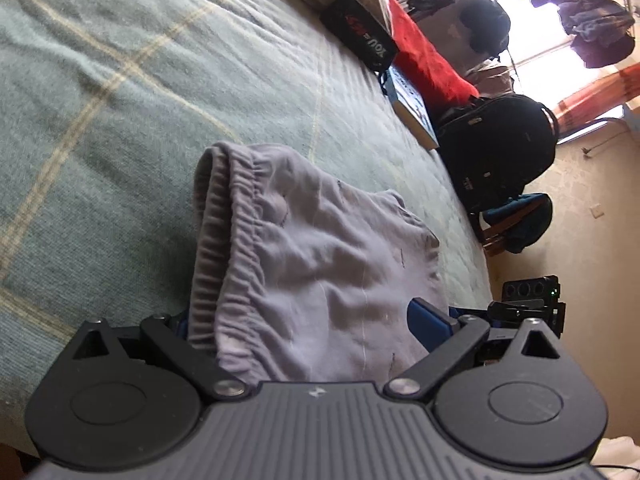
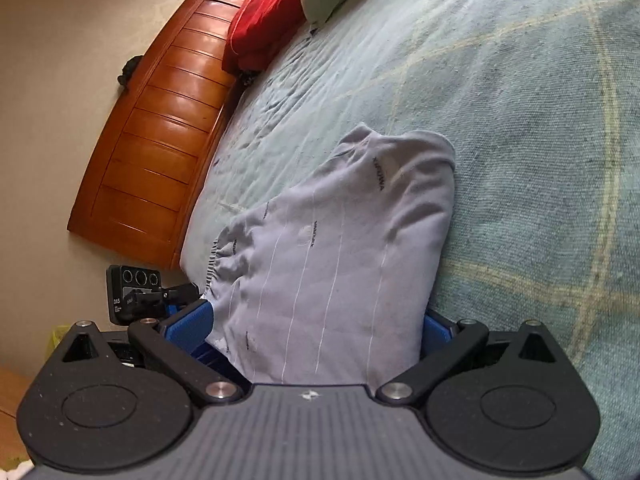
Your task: Fold clothes
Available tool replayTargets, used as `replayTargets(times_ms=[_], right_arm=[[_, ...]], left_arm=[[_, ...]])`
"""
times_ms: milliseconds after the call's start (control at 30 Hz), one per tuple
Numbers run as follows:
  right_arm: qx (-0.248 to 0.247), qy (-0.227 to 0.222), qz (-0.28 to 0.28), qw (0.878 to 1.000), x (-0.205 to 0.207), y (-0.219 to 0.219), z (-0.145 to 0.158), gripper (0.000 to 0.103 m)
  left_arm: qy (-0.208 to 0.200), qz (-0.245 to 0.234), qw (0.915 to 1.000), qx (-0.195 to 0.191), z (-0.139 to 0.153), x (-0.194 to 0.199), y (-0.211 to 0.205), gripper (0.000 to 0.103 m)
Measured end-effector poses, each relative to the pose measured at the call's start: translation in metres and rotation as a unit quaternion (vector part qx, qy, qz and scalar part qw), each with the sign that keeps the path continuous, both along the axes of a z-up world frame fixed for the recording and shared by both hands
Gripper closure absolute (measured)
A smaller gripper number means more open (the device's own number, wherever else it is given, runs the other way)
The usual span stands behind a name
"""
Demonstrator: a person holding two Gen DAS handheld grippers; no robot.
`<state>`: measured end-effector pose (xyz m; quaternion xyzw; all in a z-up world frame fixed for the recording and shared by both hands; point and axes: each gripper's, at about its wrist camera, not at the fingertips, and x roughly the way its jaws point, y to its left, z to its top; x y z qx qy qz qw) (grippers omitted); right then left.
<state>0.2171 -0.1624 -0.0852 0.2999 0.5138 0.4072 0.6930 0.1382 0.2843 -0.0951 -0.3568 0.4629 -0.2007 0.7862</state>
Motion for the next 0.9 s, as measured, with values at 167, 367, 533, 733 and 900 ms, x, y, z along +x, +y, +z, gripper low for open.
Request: replayTargets(times_ms=[167, 367, 533, 733, 900], right_arm=[[0.023, 0.01, -0.022, 0.999, 0.017, 0.006, -0.007, 0.0], [0.036, 0.005, -0.001, 0.999, 0.0, 0.005, -0.003, 0.0], [0.07, 0.008, -0.002, 0.998, 0.018, 0.012, -0.013, 0.0], [0.049, -0.001, 0.012, 0.999, 0.014, 0.015, -0.012, 0.014], [0.034, 0.025, -0.016, 0.999, 0.021, 0.002, -0.027, 0.061]], left_arm=[[-0.004, 0.006, 0.9997, -0.023, -0.008, 0.024, 0.004, 0.009], [0.002, -0.025, 0.9993, -0.029, -0.01, 0.011, 0.015, 0.03], [0.015, -0.004, 0.9987, -0.048, -0.02, 0.02, 0.02, 0.043], [0.018, -0.005, 0.9997, -0.015, -0.014, 0.018, 0.014, 0.053], [0.006, -0.005, 0.9991, 0.043, -0.004, 0.017, 0.0, 0.06]])
